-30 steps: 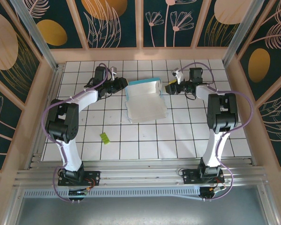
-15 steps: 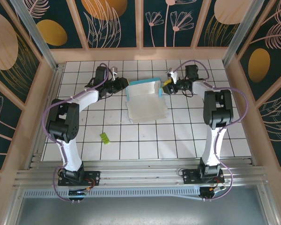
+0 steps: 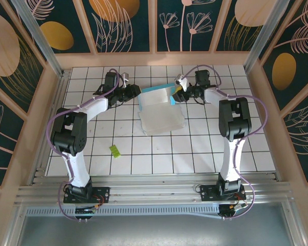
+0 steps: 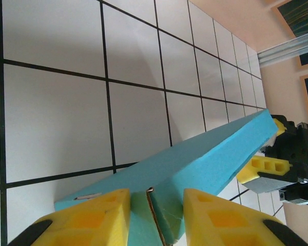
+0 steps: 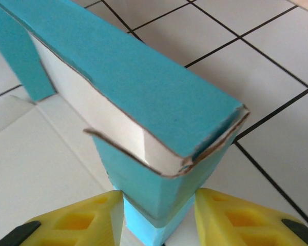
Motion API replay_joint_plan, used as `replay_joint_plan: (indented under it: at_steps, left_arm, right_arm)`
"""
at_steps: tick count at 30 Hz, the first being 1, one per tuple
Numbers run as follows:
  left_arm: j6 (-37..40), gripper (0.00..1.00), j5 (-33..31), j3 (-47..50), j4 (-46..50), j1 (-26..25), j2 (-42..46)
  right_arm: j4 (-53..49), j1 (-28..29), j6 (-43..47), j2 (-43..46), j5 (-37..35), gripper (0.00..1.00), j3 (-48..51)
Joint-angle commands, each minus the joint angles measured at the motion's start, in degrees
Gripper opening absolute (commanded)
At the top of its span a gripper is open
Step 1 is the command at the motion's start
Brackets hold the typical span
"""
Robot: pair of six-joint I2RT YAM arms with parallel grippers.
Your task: Fold the paper box
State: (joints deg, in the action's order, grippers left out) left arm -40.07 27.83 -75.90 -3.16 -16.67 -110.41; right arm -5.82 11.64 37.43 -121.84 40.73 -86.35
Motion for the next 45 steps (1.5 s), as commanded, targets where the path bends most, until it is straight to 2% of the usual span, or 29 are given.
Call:
replay_joint_plan:
  at_steps: [1, 7, 11, 14, 19, 23, 27, 29, 33, 36, 37, 41, 45]
  left_arm:
    - [0.7, 0.32, 0.98, -1.36, 0.62, -0.6, -1.22]
    - [0.59, 0.32, 1.11, -1.53, 0.43, -0.64, -1.26]
    - [0.57, 0.32, 1.26, -1.71, 0.43, -0.72, -1.32]
    - [0.64, 0.32, 1.34, -1.8, 0.52, -0.7, -1.29]
    - [0.67, 0.32, 1.39, -1.97, 0.6, -0.73, -1.27]
    - [0.66, 0.32, 1.42, -2.06, 0.52, -0.67, -1.25]
    - [0.65, 0.32, 1.36, -2.04, 0.52, -0.7, -1.37]
    - [0.57, 0.32, 1.48, -2.06, 0.43, -0.68, -1.46]
    - [0.52, 0.32, 1.61, -1.99, 0.35, -0.69, -1.52]
    - [0.44, 0.32, 1.56, -1.97, 0.34, -0.68, -1.45]
    - [0.44, 0.32, 1.49, -1.97, 0.35, -0.73, -1.47]
    - [0.65, 0.32, 1.43, -1.8, 0.43, -0.67, -1.28]
    - [0.57, 0.32, 1.32, -1.58, 0.43, -0.68, -1.13]
  right_arm:
    - [2.03, 2.26, 1.29, 0.29, -4.99, 0.39, 1.13]
    - [4.62, 3.57, -2.33, 0.18, -13.81, 0.3, 1.97]
    - [6.2, 4.29, -6.48, 0.15, -19.72, 0.29, 2.72]
    - [7.49, 4.67, -8.13, 0.0, -21.91, 0.32, 3.34]
    - [8.37, 5.19, -8.51, -0.33, -22.83, 0.21, 3.58]
    - [7.9, 5.94, -7.66, -1.27, -25.58, 0.09, 3.02]
    - [7.48, 6.53, -7.87, -1.64, -28.68, 0.01, 2.81]
    - [7.17, 6.85, -8.69, -1.56, -29.68, 0.01, 2.74]
    - [6.36, 6.9, -9.63, -1.84, -28.63, 0.13, 2.6]
    - [5.82, 6.98, -9.79, -2.42, -28.85, 0.16, 2.02]
    - [5.43, 6.97, -9.62, -2.73, -28.86, 0.15, 1.65]
    - [4.14, 6.99, -8.56, -3.49, -27.99, 0.03, 0.13]
    - [4.51, 6.85, -9.2, -2.6, -27.04, 0.02, -0.03]
